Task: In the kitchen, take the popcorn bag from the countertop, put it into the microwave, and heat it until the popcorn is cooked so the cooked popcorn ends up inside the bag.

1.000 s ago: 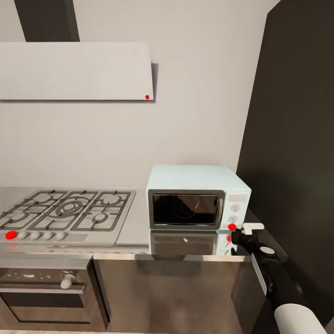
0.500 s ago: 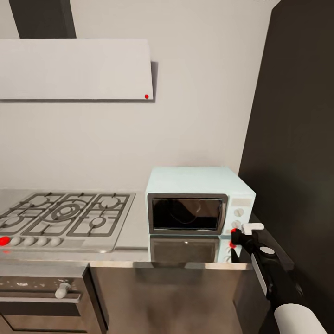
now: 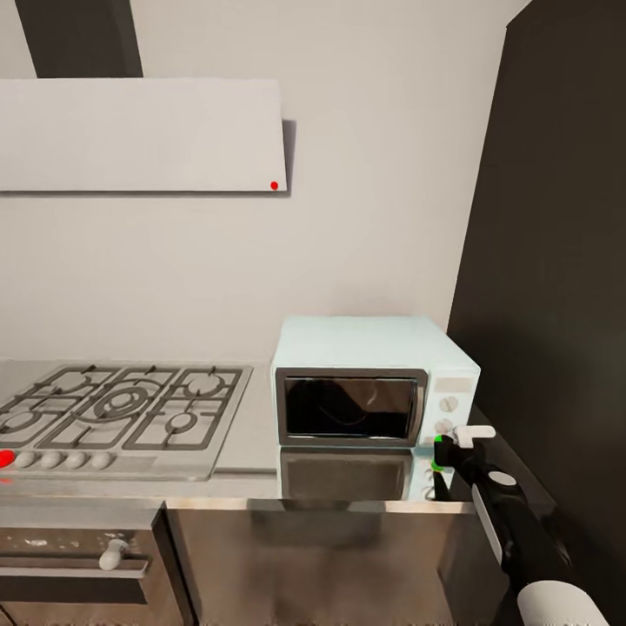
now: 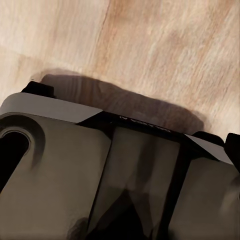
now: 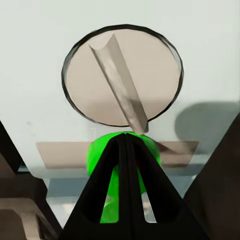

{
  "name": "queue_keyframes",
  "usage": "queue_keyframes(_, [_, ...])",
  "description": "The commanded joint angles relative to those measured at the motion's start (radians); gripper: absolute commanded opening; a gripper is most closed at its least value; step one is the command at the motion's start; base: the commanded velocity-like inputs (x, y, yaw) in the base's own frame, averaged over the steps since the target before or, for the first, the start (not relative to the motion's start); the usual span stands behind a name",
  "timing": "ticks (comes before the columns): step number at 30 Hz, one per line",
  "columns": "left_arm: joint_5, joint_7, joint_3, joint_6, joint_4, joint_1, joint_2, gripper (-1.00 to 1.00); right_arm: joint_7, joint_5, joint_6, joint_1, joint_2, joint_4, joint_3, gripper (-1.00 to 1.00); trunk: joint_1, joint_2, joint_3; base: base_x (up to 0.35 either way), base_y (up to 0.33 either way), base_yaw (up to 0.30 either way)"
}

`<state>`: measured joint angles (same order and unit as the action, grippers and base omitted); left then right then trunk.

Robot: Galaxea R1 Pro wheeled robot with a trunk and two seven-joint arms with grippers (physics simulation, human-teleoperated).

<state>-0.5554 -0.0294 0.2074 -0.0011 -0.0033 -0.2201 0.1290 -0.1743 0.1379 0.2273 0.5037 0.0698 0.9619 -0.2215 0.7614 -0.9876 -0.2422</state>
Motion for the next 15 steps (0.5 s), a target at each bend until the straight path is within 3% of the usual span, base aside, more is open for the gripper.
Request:
queue_keyframes(1, [-0.010, -0.004, 0.009, 0.000, 0.000, -0.001, 0.001, 1.00, -0.009, 0.016, 0.005, 0.030, -0.001, 0.001, -0.004, -1.00, 0.011, 0.000, -0.001, -0.237, 0.000, 0.000])
queue_keyframes(15, [-0.012, -0.004, 0.010, 0.000, 0.001, -0.001, 0.006, 1.00, -0.015, 0.021, 0.008, 0.030, 0.001, 0.013, -0.003, -1.00, 0.011, 0.000, -0.001, -0.328, 0.000, 0.000])
